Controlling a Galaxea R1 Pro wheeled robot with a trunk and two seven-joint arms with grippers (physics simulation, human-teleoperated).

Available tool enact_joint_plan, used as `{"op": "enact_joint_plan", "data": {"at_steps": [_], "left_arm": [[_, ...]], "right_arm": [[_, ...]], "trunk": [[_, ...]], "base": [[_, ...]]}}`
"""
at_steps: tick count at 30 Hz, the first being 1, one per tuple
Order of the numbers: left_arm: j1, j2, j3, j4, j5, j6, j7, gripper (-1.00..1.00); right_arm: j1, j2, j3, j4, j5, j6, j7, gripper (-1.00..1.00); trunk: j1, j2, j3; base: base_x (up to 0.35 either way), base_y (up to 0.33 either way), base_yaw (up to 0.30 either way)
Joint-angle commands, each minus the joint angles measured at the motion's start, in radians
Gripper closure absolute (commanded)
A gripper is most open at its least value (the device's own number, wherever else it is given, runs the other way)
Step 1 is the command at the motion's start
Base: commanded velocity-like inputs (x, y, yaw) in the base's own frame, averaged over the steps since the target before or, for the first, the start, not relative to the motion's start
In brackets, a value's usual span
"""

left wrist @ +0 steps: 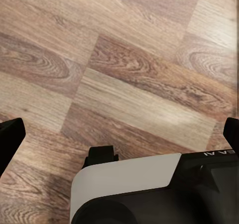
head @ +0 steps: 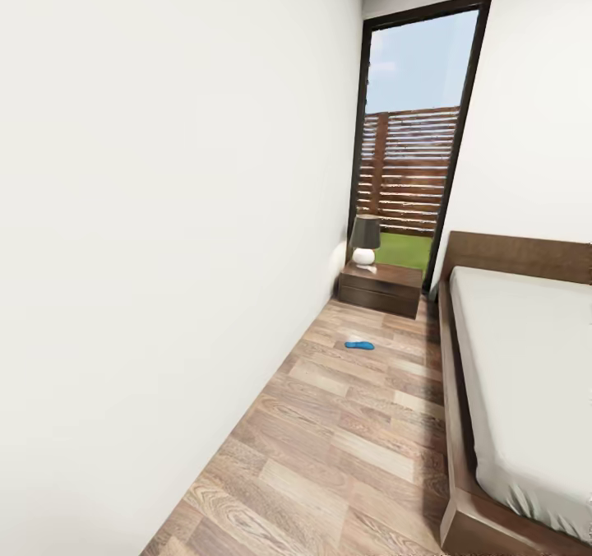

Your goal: In the bedroom, move the book from the bed onto either nightstand, and place the two sandals side by side next to the bed.

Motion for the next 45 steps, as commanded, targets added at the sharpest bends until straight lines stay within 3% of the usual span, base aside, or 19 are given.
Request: {"op": "enact_joint_plan", "data": {"at_steps": [1,45], "left_arm": [[0.000,0.000,-0.004,0.001,-0.003,-0.003,0.001,-1.00],[0.000,0.001,-0.004,0.001,-0.003,-0.009,0.001,-1.00]], "right_arm": [[-0.001,0.000,0.001,0.001,-0.001,-0.003,-0.001,-1.00],[-0.001,0.002,0.001,-0.001,-0.002,-0.003,-0.001,-1.00]], "trunk": [[0.000,-0.001,-0.001],[0.000,-0.001,-0.001]], "base": [[0.000,0.000,-0.146],[0.154,-0.015,-0.016]]}}
